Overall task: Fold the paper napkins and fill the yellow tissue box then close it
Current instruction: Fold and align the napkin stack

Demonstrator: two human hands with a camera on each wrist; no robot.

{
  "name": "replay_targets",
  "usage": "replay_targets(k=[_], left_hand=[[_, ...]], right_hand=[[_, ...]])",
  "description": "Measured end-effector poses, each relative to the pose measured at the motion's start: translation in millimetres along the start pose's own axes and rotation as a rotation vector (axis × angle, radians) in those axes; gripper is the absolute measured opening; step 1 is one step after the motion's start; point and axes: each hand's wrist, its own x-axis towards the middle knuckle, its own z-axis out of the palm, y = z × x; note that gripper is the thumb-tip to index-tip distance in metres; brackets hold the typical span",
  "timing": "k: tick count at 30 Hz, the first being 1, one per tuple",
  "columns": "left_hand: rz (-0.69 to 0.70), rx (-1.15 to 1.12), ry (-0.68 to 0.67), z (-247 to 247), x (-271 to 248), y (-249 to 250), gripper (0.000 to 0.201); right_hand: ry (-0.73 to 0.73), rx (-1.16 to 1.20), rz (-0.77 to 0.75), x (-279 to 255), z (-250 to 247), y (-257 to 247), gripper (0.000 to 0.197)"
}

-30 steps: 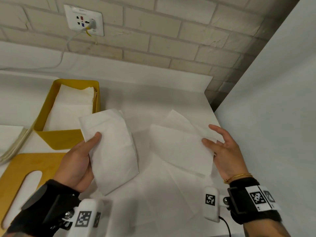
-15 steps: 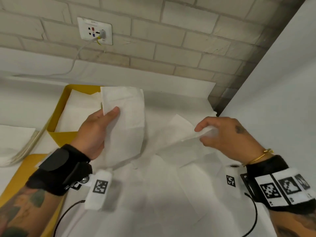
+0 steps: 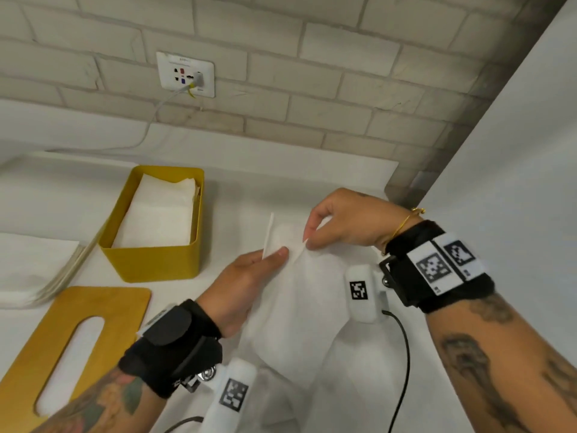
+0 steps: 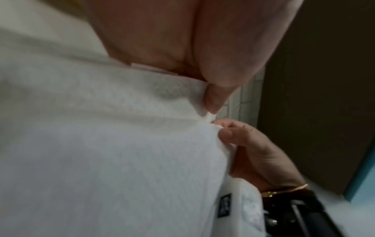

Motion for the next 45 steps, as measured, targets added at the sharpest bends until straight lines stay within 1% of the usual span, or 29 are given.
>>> replay_targets(k=[3,6,7,9,10,11,12,14,16,19,23,25,27,28,29,31,33,34,36,40,43,45], left_hand=[[0.0,0.043,-0.038,-2.8,-3.7,-8.7,0.038],[0.029,0.136,-0.037,-7.8,-4.4,-12.4,0.031],[0.037,0.153,-0.025,-10.0,-4.1,-12.7,0.028],[0.04,0.145,0.006,-14.5,-3.7,-12.4,0.026],[0.04,0.131,0.018,-16.5,-4.0,-11.9,0.026],[0.041,0.119,0.024,-18.4,-3.9,-11.2,0.025],[0.041,0.112,0.027,-20.2,-3.5,-10.6,0.024],[0.033,0.103,0.031,-22.9,-1.7,-9.9,0.023],[0.023,0.095,0.037,-25.3,0.1,-10.1,0.022],[0.018,0.111,0.04,-27.1,3.2,-10.5,0.02],[0.024,0.17,0.032,-28.9,6.5,-10.9,0.021],[0.034,0.143,0.049,-29.2,9.4,-8.9,0.026],[0.063,0.075,0.116,-32.8,14.9,-3.1,0.028],[0.091,0.052,0.153,-36.0,17.9,1.0,0.026],[0.125,0.042,0.177,-39.2,20.4,5.7,0.025],[0.175,0.03,0.175,-43.4,23.4,14.7,0.026],[0.186,-0.001,0.143,-42.9,23.4,21.2,0.029],[0.183,-0.019,0.125,-40.9,22.7,23.1,0.029],[0.169,-0.06,0.094,-33.4,20.7,25.2,0.029],[0.147,-0.111,0.057,-18.9,15.5,22.9,0.024],[0.127,-0.094,0.019,-15.6,13.0,20.3,0.038],[0.099,-0.107,0.018,-15.1,12.3,19.9,0.048]], right_hand=[[-0.011,0.096,0.035,9.0,11.7,12.6,0.009],[-0.032,0.159,0.05,10.3,13.9,23.3,0.022],[-0.054,0.188,0.054,8.9,13.6,27.7,0.031],[-0.089,0.274,0.06,4.4,16.0,40.6,0.058],[-0.099,0.328,0.059,0.9,18.9,47.4,0.068],[-0.1,0.397,0.051,-1.8,23.5,54.6,0.07],[-0.094,0.479,0.043,-4.0,28.6,60.5,0.068],[-0.069,0.68,0.033,-5.7,39.5,69.5,0.054],[-0.036,0.802,0.012,-3.9,50.4,71.5,0.048],[0.016,0.824,-0.013,0.8,60.9,69.4,0.047],[0.153,0.921,-0.045,2.3,58.5,64.9,0.026],[0.218,0.943,-0.088,-0.7,51.9,61.9,0.021],[0.252,0.898,-0.14,-8.3,40.9,56.0,0.021],[0.238,0.849,-0.181,-13.9,33.9,51.2,0.021],[0.193,0.792,-0.229,-20.8,26.3,44.8,0.021],[0.045,0.707,-0.309,-35.4,11.4,28.0,0.019],[-0.094,0.699,-0.356,-43.0,1.4,12.2,0.016],[-0.126,0.715,-0.375,-42.7,-1.1,5.3,0.015],[-0.097,0.733,-0.373,-33.8,-2.3,-5.1,0.014],[0.084,0.649,-0.274,-3.0,6.4,-9.5,0.02],[0.121,0.563,-0.226,8.6,14.5,-10.6,0.015],[0.132,0.533,-0.201,10.6,17.1,-10.6,0.012]])
